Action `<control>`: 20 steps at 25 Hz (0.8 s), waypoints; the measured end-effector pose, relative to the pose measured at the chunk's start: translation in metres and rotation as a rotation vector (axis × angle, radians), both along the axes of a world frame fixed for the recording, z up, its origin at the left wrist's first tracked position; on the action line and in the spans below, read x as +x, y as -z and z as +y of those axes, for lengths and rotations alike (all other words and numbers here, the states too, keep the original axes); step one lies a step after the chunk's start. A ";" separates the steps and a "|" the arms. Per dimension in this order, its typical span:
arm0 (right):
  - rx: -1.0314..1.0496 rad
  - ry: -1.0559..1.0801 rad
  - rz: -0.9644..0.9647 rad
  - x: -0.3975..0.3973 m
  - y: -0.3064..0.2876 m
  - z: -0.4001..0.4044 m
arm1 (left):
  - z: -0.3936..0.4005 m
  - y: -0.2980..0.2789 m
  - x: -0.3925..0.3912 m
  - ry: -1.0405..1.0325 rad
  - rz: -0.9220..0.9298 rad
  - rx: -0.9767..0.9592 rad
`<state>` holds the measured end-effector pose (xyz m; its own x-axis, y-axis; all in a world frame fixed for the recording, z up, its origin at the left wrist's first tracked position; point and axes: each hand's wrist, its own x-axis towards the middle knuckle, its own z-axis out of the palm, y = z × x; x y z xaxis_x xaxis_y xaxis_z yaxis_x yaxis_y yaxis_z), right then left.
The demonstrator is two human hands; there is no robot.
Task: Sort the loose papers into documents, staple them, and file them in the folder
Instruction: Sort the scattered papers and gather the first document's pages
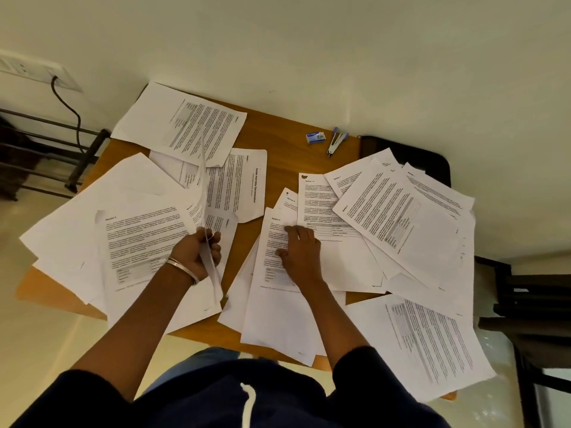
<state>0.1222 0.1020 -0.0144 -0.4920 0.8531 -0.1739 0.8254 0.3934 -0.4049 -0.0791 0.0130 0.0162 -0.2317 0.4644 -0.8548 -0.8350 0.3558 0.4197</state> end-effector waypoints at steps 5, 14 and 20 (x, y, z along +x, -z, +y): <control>-0.190 -0.128 -0.192 -0.030 -0.014 0.058 | -0.003 -0.009 0.018 -0.062 -0.082 0.111; -0.109 -0.120 -0.260 -0.041 -0.016 0.075 | -0.002 0.004 -0.013 -0.215 0.005 0.044; -0.193 -0.032 0.132 -0.011 -0.003 0.069 | 0.012 -0.011 -0.055 -0.325 0.720 -0.102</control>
<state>0.1112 0.1707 -0.0119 -0.5477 0.7938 -0.2644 0.7486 0.3238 -0.5786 -0.1337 0.0251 0.0269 -0.8539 0.2061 -0.4780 -0.4393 0.2071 0.8741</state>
